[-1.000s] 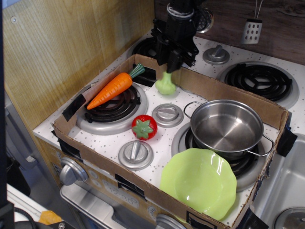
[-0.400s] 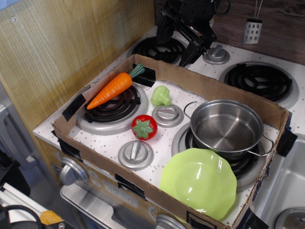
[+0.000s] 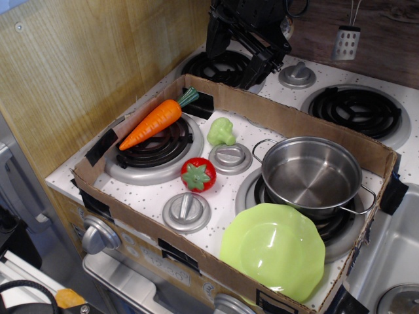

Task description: Take broccoli out of pan

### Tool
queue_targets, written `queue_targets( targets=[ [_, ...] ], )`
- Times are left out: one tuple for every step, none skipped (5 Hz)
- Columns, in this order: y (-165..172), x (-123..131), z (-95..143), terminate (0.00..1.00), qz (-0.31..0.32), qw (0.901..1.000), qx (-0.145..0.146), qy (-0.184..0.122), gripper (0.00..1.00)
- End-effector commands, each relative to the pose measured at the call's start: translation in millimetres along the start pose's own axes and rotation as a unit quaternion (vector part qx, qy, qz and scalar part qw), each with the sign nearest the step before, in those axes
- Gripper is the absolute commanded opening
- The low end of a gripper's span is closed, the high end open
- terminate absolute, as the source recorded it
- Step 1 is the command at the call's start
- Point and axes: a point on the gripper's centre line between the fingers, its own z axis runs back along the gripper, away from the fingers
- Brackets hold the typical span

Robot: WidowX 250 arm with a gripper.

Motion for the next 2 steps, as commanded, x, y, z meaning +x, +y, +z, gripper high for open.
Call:
queue_targets(
  targets=[
    [3.9, 7.6, 19.0, 0.0, 0.005, 0.9996, 0.008, -0.026, 1.0],
    [3.9, 7.6, 19.0, 1.0, 0.005, 0.9996, 0.008, -0.026, 1.0]
  ],
)
